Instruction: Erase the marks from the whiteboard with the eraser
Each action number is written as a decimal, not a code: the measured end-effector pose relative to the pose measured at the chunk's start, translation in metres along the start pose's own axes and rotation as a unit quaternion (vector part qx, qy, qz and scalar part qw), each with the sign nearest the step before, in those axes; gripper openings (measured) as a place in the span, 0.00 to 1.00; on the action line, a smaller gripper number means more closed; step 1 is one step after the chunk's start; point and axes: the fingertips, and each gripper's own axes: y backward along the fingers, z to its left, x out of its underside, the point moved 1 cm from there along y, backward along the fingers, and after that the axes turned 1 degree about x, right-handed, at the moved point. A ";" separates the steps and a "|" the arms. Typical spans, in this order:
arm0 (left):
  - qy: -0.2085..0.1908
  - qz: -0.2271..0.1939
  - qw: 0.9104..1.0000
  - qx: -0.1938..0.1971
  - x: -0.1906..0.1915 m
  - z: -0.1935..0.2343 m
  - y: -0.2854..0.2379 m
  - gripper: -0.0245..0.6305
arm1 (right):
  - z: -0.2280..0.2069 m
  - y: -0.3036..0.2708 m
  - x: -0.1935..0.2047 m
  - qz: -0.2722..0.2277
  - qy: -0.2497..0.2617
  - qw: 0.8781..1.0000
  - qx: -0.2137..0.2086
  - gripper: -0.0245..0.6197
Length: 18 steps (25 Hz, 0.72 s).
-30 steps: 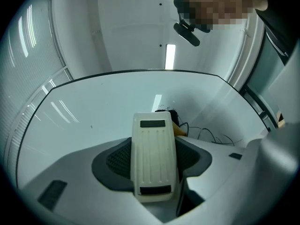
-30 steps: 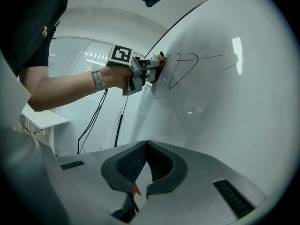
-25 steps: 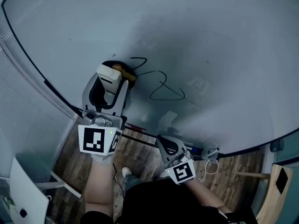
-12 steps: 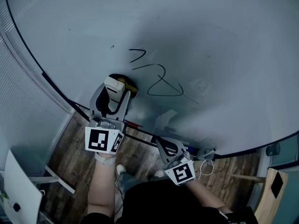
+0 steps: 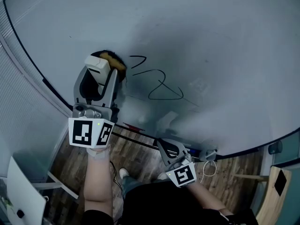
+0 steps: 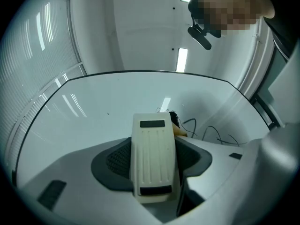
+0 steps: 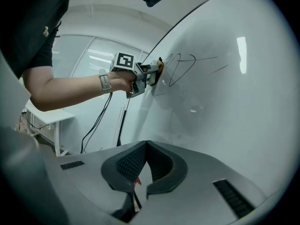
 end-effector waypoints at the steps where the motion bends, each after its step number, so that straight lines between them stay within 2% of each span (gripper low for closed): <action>1: -0.007 -0.005 1.000 0.002 -0.008 0.005 -0.005 0.44 | 0.000 -0.001 -0.002 -0.001 -0.001 1.000 0.003 0.08; 9: -0.055 -0.038 0.998 0.013 -0.059 0.020 -0.036 0.44 | -0.004 -0.004 -0.016 -0.013 -0.006 0.999 0.031 0.08; 18: -0.084 -0.055 0.995 0.018 -0.066 -0.012 -0.036 0.43 | -0.004 0.001 -0.022 -0.024 -0.014 0.999 0.038 0.08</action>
